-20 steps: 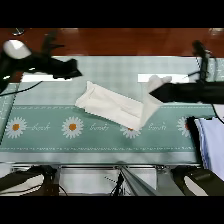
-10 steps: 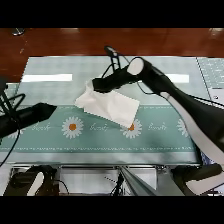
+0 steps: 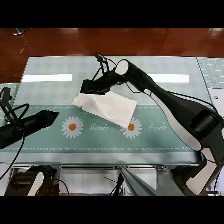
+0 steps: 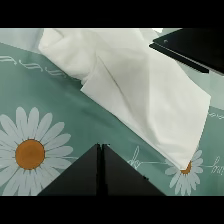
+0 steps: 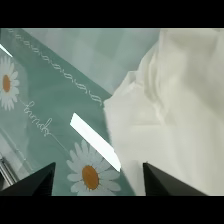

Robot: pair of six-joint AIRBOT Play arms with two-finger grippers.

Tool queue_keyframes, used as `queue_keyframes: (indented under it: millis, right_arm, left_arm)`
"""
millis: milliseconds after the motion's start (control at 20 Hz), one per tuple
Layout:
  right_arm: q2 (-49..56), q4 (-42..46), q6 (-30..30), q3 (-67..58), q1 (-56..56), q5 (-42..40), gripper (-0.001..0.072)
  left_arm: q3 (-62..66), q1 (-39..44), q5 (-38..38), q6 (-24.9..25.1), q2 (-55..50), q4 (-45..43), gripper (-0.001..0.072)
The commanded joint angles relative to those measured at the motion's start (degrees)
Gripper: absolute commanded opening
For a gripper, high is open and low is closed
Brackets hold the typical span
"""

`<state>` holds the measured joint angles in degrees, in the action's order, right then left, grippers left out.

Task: Fold the shirts.

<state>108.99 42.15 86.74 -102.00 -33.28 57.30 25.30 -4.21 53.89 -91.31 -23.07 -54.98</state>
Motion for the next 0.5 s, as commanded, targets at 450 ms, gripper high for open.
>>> queue_keyframes:
  millis: [450]
  right_arm:
    - [-49.3,44.7,15.5,38.4,24.5,9.6,0.0617]
  left_arm:
    - [-0.3,0.0,1.2,0.8,0.2,1.0,0.0027]
